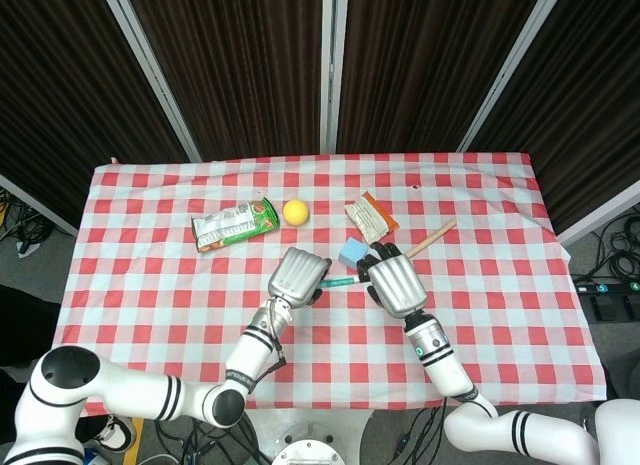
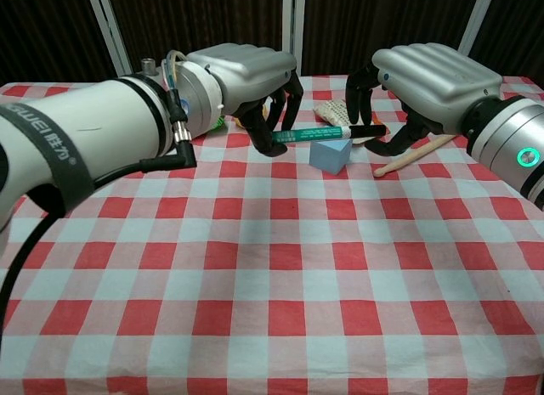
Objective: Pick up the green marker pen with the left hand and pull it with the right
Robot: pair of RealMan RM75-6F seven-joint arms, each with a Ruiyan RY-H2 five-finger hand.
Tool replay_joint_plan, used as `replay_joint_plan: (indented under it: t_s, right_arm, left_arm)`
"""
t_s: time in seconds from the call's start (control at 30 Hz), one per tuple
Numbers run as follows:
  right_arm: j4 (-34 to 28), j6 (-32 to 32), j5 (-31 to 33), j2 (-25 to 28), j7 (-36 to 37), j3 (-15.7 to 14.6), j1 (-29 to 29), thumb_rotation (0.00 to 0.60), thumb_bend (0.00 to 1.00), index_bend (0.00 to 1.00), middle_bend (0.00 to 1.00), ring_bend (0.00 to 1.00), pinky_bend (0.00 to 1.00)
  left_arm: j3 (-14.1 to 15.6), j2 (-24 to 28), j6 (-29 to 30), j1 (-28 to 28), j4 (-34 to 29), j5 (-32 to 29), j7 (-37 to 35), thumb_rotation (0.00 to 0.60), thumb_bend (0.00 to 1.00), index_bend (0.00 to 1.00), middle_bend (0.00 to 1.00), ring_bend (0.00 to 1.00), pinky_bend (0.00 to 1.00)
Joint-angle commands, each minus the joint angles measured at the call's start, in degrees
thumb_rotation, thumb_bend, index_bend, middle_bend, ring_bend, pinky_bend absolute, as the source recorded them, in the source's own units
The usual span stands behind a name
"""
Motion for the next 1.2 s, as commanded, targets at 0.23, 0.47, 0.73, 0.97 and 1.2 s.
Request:
replay_joint_plan:
  t_s: [0.23, 0.47, 0.73, 0.97, 1.2]
  right_arm:
    - [1.4, 0.4, 0.2, -0.7, 1.0, -0.3, 0.5, 0.600, 0.17, 0.53, 0.51, 0.24, 0.29]
    - [2.3, 1.1, -0.2, -1.2, 2.2, -0.5, 0.8, 0.600, 0.18, 0.53, 0.53, 0.25, 0.29]
    - [2.9, 2.1, -0.4, -1.9, 2.7, -0.6, 0.9, 0.600, 0.22, 0.59, 0.57, 0.28, 0.29]
    - [3.9, 2.9, -0.4, -2.7, 2.6, -0.8, 0.8, 0.600, 0.26, 0.67, 0.64, 0.32, 0.29]
    - [4.9, 3.8, -0.4, -2.5, 3.8, -1.1, 0.2, 0.600, 0.29, 0.73, 0.68, 0.36, 0.29]
  left_arm:
    - [0.5, 0.3, 0.1, 0.0, -0.6, 0.4, -1.2, 0.600, 0.34, 0.58, 0.61, 0.86, 0.83]
    - [0.8, 0.6, 0.5, -0.1, -1.2, 0.1, -1.4, 0.600, 0.34, 0.58, 0.60, 0.86, 0.83]
    - [1.0, 0.5, 0.6, -0.3, -1.1, -0.2, -1.8, 0.600, 0.34, 0.58, 0.60, 0.86, 0.83]
    - [1.4, 0.8, 0.6, -0.4, -1.0, -0.7, -1.7, 0.600, 0.35, 0.58, 0.60, 0.86, 0.83]
    - [2.2, 1.7, 1.0, 0.6, -1.5, -0.4, -2.8, 0.600, 0.34, 0.58, 0.60, 0.86, 0.83]
